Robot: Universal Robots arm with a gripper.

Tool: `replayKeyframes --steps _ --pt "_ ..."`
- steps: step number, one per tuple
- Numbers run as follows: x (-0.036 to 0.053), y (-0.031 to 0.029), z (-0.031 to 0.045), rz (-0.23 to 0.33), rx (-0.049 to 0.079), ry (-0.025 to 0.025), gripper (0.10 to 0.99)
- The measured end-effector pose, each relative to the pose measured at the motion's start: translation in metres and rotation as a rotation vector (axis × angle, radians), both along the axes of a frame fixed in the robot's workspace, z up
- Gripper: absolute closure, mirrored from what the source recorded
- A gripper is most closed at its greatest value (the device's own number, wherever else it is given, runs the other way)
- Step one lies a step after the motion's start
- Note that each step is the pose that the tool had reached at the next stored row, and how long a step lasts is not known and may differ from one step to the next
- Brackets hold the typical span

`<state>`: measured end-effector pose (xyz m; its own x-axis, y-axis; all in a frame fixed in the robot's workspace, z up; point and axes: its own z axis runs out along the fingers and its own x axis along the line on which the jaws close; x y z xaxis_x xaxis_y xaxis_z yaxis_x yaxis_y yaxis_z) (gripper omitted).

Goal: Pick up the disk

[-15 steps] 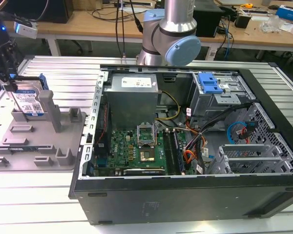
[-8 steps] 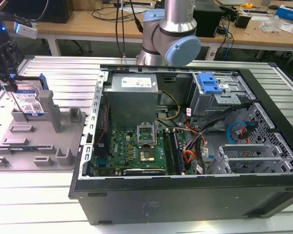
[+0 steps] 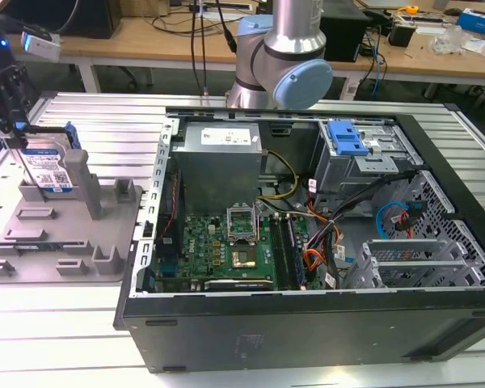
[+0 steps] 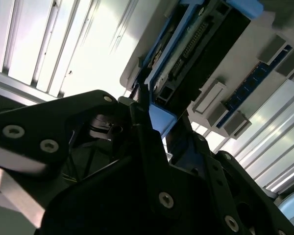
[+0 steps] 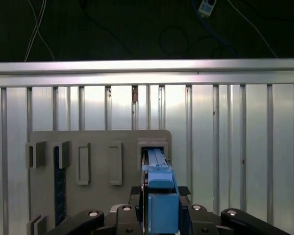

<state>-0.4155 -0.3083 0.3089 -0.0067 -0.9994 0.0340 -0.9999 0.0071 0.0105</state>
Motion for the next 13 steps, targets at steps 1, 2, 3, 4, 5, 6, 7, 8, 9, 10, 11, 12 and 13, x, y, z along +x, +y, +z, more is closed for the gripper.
replayKeyframes --steps 1,2,3,4,5,6,7,8,9,10,11,12,13 --pt "0.0000 0.0000 0.0050 0.000 0.000 0.0001 0.706" --pt "0.0000 0.0000 0.0054 0.000 0.000 -0.0001 0.706" --pt "0.0000 0.0000 0.0054 0.000 0.000 0.0000 0.706" --pt "0.0000 0.0000 0.0048 0.000 0.000 0.0002 0.706" --pt "0.0000 0.0000 0.0024 0.000 0.000 0.0000 0.706" --pt "0.0000 -0.0001 -0.0007 0.000 0.000 -0.0001 0.706" --pt "0.0000 -0.0001 -0.0027 0.000 0.000 -0.0002 0.706" --pt "0.0000 -0.0002 -0.0048 0.000 0.000 -0.0002 0.706" --pt "0.0000 -0.0003 -0.0075 0.000 0.000 -0.0002 0.706" --pt "0.0000 -0.0004 -0.0083 0.000 0.000 0.0001 0.706" --pt "0.0000 -0.0005 -0.0083 0.000 0.000 0.0001 0.706" --pt "0.0000 -0.0005 -0.0083 0.000 0.000 0.0000 0.706" --pt "0.0000 -0.0005 -0.0084 0.000 0.000 0.0000 0.718"
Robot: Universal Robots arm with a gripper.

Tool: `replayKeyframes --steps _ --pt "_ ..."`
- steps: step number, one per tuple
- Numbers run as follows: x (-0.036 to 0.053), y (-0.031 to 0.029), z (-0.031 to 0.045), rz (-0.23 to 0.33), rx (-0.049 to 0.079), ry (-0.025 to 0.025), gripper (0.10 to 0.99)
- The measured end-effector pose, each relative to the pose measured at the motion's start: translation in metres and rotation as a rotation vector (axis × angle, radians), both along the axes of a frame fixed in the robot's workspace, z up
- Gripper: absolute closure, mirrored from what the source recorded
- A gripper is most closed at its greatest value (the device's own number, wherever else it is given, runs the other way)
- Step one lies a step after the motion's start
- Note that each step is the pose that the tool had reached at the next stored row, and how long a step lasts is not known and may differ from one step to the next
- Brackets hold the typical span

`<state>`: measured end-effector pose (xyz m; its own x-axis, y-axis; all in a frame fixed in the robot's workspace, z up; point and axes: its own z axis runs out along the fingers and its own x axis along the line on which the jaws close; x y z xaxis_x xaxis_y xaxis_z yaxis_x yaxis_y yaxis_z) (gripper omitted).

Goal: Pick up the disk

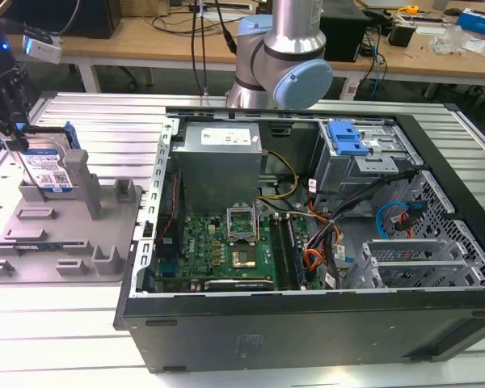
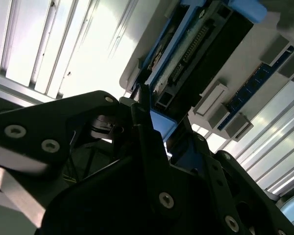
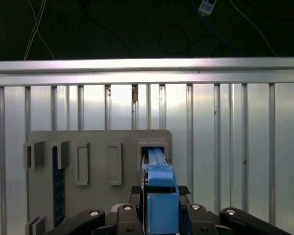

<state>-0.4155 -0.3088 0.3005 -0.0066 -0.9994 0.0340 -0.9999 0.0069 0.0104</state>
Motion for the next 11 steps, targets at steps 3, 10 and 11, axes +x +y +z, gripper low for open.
replayKeyframes --steps 3,10,11 --pt "0.0000 0.0000 0.0000 0.000 0.000 -0.0001 0.722" --pt "0.0000 -0.0001 0.0304 0.000 0.000 0.0005 0.722" --pt "0.0000 -0.0001 0.0379 0.000 0.000 0.0006 0.722"
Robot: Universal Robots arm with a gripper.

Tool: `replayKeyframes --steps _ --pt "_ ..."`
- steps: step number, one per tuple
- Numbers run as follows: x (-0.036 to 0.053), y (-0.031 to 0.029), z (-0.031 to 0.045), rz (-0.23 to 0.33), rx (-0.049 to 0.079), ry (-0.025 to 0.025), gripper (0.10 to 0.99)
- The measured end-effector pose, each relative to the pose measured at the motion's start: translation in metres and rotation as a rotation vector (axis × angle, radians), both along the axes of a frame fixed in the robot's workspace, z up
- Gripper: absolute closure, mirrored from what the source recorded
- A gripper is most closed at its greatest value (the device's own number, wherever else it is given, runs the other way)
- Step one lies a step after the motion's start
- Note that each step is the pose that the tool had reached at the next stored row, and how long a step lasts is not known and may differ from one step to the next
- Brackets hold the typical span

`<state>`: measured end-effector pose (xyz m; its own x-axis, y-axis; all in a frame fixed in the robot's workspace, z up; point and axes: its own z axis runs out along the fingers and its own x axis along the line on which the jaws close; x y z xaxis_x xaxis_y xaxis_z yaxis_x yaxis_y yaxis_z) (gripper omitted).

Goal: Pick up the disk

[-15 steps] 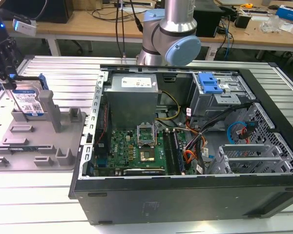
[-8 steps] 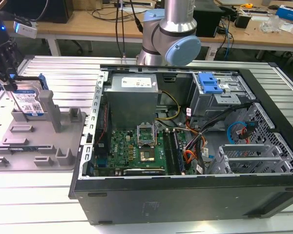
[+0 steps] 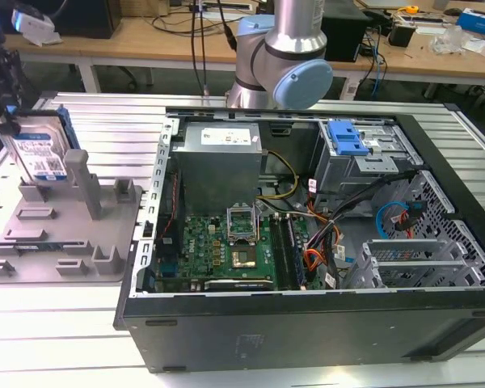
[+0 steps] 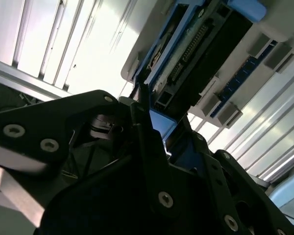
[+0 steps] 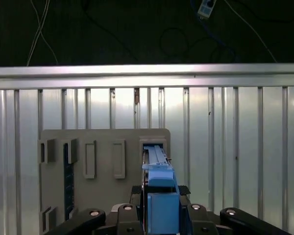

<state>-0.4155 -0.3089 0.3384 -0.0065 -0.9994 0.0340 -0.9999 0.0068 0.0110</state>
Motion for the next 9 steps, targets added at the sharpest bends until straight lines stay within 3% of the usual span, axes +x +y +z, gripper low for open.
replayKeyframes --steps 4,5,6,7,9 --pt "0.0000 0.0000 0.0223 0.000 0.000 0.0000 0.722" --pt "0.0000 0.0000 0.0307 0.000 0.000 -0.0001 0.722" --pt "0.0000 0.0000 0.0455 0.000 0.000 0.0000 0.722" --pt "0.0000 0.0000 0.0545 0.001 0.000 0.0000 0.722" --pt "0.0000 0.0000 0.0664 0.001 0.000 -0.0001 0.722"
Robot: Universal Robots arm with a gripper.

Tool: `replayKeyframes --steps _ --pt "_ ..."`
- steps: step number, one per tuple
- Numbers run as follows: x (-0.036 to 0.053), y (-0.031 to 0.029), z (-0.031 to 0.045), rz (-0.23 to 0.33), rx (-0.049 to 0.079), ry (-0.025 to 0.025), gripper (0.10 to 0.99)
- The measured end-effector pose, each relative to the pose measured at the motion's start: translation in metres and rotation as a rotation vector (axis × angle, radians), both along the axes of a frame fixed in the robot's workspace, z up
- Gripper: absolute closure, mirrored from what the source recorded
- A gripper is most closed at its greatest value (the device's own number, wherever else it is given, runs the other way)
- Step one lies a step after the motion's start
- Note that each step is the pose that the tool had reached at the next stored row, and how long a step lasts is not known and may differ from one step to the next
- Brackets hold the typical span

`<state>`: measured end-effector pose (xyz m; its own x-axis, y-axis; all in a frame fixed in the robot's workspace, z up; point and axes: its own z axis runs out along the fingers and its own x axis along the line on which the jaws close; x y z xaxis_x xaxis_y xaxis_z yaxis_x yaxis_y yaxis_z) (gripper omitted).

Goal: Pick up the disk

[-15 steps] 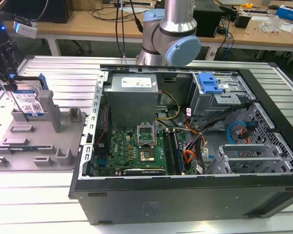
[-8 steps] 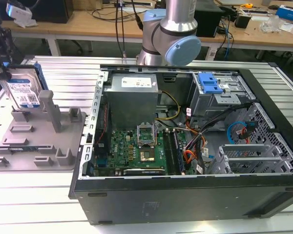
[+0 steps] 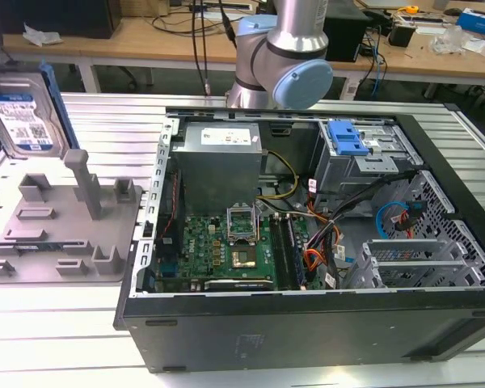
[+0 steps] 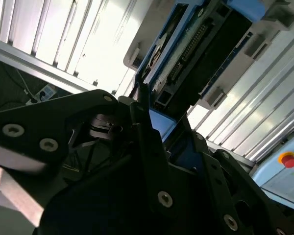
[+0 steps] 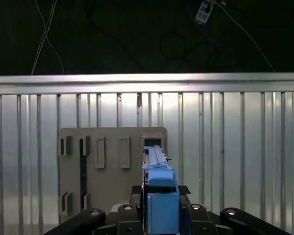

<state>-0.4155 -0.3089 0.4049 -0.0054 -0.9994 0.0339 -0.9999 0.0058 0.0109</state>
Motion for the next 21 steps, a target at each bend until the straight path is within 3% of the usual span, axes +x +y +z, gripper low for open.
replayKeyframes --steps 3,6,8,12,21 --pt "0.0000 0.0000 0.0237 0.001 0.000 0.0001 0.722" --pt "0.0001 0.0000 0.0400 0.001 0.000 0.0001 0.722" --pt "0.0001 0.0000 0.0553 0.002 0.000 0.0000 0.722" --pt "0.0003 0.0000 0.0733 0.002 0.000 0.0001 0.722" --pt "0.0003 0.0000 0.0752 0.003 0.000 0.0001 0.722"
